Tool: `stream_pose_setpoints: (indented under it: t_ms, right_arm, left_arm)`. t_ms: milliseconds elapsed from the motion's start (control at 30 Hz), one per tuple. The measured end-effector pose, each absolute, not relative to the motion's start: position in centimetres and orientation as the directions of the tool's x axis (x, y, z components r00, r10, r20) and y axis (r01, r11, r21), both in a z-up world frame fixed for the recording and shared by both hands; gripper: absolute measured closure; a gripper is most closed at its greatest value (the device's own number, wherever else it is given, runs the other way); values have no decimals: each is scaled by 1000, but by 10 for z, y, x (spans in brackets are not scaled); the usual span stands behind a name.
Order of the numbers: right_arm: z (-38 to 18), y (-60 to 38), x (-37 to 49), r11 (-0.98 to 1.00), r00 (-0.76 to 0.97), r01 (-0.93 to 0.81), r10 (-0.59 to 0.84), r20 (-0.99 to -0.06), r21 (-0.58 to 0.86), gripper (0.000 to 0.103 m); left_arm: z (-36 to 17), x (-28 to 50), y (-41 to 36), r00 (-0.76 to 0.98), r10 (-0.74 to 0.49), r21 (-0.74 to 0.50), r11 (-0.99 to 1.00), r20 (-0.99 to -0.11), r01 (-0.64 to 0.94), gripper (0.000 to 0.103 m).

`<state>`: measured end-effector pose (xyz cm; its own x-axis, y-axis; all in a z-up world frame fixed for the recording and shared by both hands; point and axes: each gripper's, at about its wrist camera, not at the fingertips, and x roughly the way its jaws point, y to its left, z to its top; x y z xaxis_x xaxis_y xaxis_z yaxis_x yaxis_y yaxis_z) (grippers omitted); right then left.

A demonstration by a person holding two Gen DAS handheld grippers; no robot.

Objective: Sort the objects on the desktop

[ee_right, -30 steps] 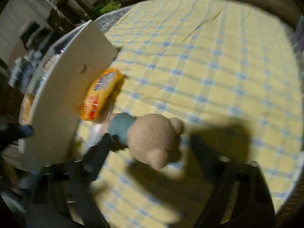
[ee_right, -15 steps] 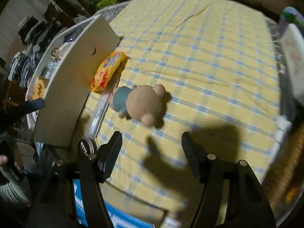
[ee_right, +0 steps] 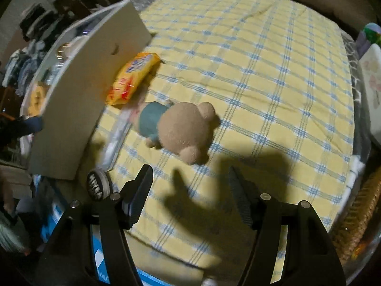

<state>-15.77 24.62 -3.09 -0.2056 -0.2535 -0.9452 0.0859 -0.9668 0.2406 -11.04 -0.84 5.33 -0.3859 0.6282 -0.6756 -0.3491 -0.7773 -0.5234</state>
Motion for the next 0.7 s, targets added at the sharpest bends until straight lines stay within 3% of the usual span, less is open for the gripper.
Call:
stream_pose_setpoints:
  t_ms: [33, 67, 333, 700]
  right_arm:
    - [-36, 245, -162, -963, -194, 78, -269, -943, 259, 63]
    - [-37, 243, -166, -961, -194, 75, -277, -941, 267, 65]
    - [31, 258, -180, -909, -443, 79, -401, -802, 410, 65]
    - [38, 294, -115, -968, -379, 13, -235, -895, 249, 63]
  left_arm:
    - [53, -110, -8, -382, 629, -523, -777, -677, -350, 7]
    - [53, -110, -7, -379, 628, -523, -777, -679, -351, 7]
    - [50, -111, -5, -370, 623, -514, -780, -690, -356, 7]
    - [53, -104, 4, -341, 622, -490, -775, -705, -400, 7]
